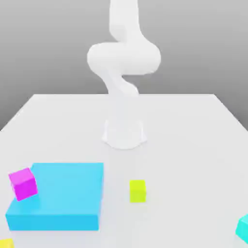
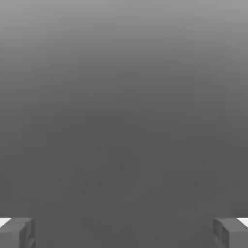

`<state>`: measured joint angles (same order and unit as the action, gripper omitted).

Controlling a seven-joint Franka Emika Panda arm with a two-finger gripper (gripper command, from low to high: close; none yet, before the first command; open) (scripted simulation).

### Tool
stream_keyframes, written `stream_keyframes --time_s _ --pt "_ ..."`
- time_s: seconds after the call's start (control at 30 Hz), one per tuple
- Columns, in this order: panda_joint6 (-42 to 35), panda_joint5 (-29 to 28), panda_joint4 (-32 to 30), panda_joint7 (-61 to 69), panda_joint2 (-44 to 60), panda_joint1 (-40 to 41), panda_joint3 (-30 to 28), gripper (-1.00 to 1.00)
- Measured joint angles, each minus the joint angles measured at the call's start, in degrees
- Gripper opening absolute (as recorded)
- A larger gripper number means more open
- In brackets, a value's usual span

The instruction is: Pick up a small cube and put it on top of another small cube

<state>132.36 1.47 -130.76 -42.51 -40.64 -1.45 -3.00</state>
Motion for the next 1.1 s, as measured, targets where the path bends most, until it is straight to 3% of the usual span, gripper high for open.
stream_keyframes --time_s 0.53,0.83,1.1 --pt "3.6 14.4 6.6 25.0 33.6 -4.6 -16.2 0.00" --pt "6.0 20.7 10.1 37.7 51.8 0.2 -17.8 0.00" --pt "9.9 19.9 12.7 45.0 65.8 4.9 -18.4 0.00"
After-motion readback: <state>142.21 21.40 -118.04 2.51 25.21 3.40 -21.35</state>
